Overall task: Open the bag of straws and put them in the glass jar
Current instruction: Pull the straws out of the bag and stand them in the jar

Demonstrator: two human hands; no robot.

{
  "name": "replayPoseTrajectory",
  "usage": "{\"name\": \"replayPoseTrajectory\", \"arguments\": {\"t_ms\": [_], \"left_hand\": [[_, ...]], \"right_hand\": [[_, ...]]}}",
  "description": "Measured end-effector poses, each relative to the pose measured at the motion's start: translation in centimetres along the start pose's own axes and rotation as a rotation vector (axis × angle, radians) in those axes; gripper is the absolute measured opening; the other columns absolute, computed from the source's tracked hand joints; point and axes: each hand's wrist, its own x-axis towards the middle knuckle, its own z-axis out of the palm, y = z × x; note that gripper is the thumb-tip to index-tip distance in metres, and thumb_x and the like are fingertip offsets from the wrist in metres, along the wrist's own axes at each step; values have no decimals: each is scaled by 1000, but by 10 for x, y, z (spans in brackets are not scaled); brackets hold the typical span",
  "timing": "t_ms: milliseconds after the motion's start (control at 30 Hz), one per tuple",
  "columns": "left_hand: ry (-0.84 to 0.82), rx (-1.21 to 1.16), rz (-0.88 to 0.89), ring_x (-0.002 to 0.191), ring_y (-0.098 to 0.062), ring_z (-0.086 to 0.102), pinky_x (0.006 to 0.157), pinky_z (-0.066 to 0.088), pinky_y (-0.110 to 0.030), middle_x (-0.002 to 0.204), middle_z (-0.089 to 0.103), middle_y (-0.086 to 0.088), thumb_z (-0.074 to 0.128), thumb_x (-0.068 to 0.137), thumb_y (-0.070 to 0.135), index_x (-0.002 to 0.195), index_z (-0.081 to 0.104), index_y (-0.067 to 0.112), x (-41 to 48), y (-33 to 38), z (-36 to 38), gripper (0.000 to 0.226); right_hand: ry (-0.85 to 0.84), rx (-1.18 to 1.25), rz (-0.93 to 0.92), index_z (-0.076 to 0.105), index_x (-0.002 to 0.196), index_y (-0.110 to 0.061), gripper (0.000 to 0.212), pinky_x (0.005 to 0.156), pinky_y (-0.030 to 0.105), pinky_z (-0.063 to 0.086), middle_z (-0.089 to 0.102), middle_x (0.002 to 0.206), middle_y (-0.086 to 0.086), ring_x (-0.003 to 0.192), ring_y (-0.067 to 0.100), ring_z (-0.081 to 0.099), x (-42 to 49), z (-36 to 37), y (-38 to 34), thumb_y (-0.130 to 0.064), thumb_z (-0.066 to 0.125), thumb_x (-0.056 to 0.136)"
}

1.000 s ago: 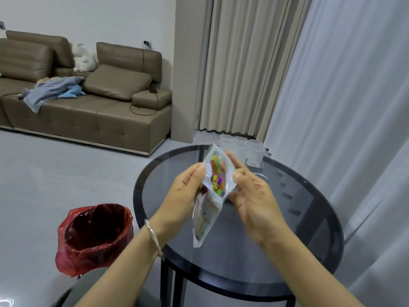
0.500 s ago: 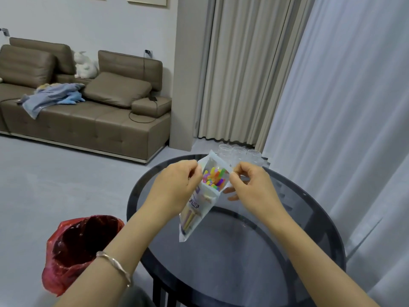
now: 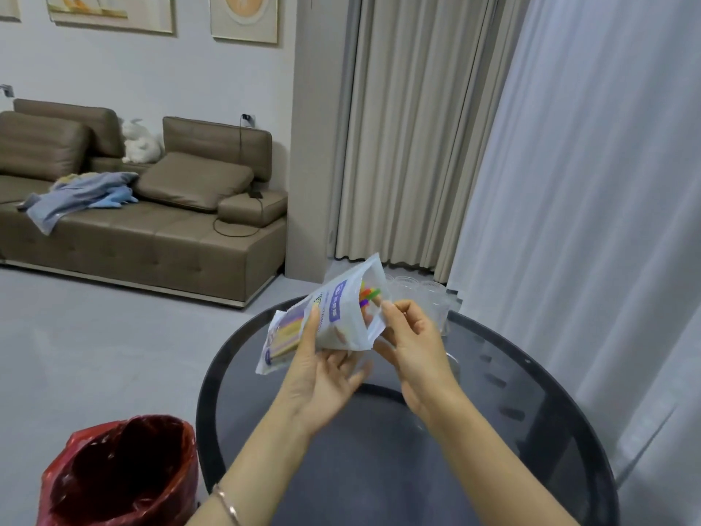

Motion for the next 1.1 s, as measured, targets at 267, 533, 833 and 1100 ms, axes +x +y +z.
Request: {"name": "replayPoseTrajectory", "arguments": {"t_ms": [267,533,833,1100], "left_hand": [[111,-118,166,76,-22,71,75,57,-40,92,73,-10,68,78,34,114,64,12,51,-17,7,42],[321,334,406,83,-18,71,66,56,-31,98,75,-6,77,73,17,102,69,12,69,-43,-12,31],[127,686,453,78,-15,73,59,54,-19,85,77,-4,77,70,1,95,72,7,64,-71,-10,26],[277,440,313,88,-22,72,78,57,-38,98,75,-7,70,79,24,108,67,15,76,-58,-34,31]], "right_hand": [[13,173,153,52,76,-12,19,67,24,55,71,85,5,72,14,66,8,-21,32,-15,52,95],[110,465,314,61,115,-12,37,85,34,52,72,110,6,98,19,68,35,-61,77,-33,35,100],[224,815,508,60,115,-1,45,68,42,60,70,107,23,91,33,69,58,-82,129,-31,30,102],[267,71,321,62,97,-14,30,68,30,56,72,90,4,77,17,67,46,-79,132,-31,38,99]]}}
